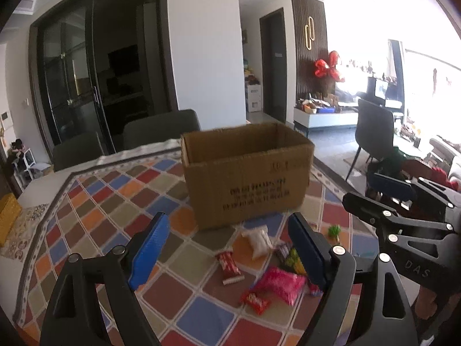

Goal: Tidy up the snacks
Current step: 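Move both open tools back from the box toward the remaining snacks, then reach the right tool to the pink snack bag while the left tool reaches a small red candy packet, then grasp and lift the pink bag with the right tool while the left tool lifts the red packet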

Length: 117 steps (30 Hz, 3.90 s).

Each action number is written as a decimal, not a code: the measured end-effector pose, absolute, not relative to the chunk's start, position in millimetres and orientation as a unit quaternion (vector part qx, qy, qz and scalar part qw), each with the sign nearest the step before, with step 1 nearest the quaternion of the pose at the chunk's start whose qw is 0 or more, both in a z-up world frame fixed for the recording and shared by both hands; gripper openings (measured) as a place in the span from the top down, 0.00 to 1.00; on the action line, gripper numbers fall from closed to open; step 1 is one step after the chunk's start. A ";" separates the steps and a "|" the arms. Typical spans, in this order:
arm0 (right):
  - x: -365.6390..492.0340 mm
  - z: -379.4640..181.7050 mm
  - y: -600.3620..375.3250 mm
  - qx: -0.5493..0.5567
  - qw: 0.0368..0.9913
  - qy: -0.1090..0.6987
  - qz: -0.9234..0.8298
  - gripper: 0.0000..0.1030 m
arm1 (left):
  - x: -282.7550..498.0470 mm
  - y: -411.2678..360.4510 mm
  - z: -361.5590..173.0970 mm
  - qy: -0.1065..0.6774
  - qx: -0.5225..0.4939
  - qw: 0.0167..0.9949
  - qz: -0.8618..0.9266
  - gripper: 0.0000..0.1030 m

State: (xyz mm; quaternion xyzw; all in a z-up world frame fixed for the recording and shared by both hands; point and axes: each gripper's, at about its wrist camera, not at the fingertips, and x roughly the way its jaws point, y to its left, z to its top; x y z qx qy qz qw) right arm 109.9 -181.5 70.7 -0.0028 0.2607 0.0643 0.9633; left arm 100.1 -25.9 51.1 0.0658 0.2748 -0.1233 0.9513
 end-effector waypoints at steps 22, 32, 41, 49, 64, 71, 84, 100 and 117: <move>88.6 -0.9 -160.0 -0.021 0.932 0.340 0.123 0.48 | 85.6 -19.6 -31.1 0.365 0.055 0.914 -0.168 0.25; 102.0 -25.2 -156.1 -0.026 0.920 0.371 0.127 0.48 | 105.0 -23.3 -65.0 0.405 0.036 0.895 -0.183 0.36; 110.8 -36.2 -152.3 -0.028 0.913 0.383 0.136 0.48 | 120.7 -30.4 -86.9 0.430 0.030 0.883 -0.186 0.45; 116.1 -43.5 -149.7 -0.025 0.907 0.396 0.144 0.48 | 126.7 -33.8 -101.5 0.449 0.028 0.874 -0.184 0.66; 137.2 -55.5 -132.7 -0.036 0.892 0.418 0.168 0.48 | 127.8 -10.8 -95.6 0.447 -0.011 0.878 -0.174 0.77; 148.5 -67.2 -128.0 -0.042 0.881 0.438 0.171 0.48 | 128.1 -6.8 -93.9 0.445 -0.019 0.879 -0.172 0.77; 149.3 -72.0 -120.8 -0.046 0.882 0.438 0.168 0.65 | 122.4 0.4 -79.3 0.426 -0.024 0.890 -0.162 0.77; 130.0 -12.0 -138.6 -0.009 0.921 0.360 0.150 0.65 | 104.8 -1.8 -13.6 0.347 -0.023 0.922 -0.171 0.77; 141.1 64.4 -149.1 0.008 0.955 0.266 0.132 0.65 | 132.7 -3.5 62.3 0.262 -0.022 0.950 -0.167 0.77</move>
